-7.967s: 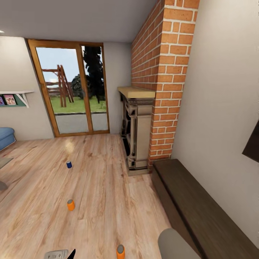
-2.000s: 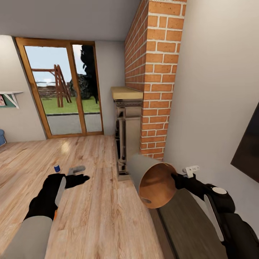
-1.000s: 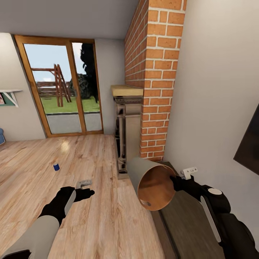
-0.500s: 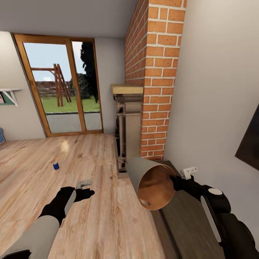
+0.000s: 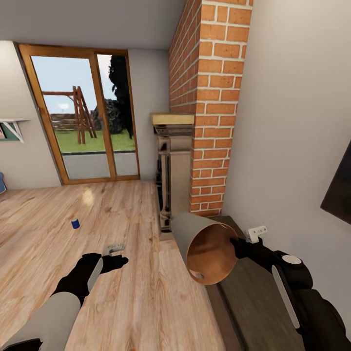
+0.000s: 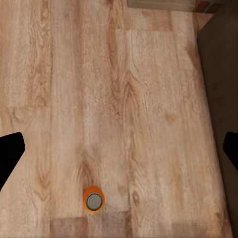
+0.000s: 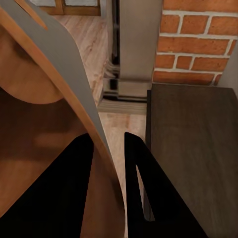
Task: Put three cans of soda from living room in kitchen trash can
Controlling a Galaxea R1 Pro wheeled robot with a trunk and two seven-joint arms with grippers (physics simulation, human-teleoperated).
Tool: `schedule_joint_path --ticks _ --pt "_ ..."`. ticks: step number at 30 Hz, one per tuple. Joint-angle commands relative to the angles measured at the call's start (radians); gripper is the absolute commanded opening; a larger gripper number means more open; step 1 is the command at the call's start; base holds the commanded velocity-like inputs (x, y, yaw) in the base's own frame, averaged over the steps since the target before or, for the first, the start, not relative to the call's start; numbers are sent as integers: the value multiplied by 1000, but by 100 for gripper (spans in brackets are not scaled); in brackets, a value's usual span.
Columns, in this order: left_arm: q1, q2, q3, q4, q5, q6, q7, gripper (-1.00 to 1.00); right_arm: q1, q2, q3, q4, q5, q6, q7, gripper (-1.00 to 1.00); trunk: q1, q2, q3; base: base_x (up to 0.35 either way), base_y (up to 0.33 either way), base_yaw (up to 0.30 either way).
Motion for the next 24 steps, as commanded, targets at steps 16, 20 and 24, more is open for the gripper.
schedule_joint_path --ticks 16,20,24 --pt "0 0 0 1 -2 -13 5 100 -1 0 1 -1 -15 1 2 -100 61 -112 -50 0 0 0" --pt "0 -1 1 1 -1 -16 21 100 -1 0 2 -1 -14 0 2 -100 77 -140 -63 0 0 0" --pt "0 -5 0 1 -1 -18 26 100 -1 4 2 -1 -11 -1 2 -100 92 -168 -75 0 0 0"
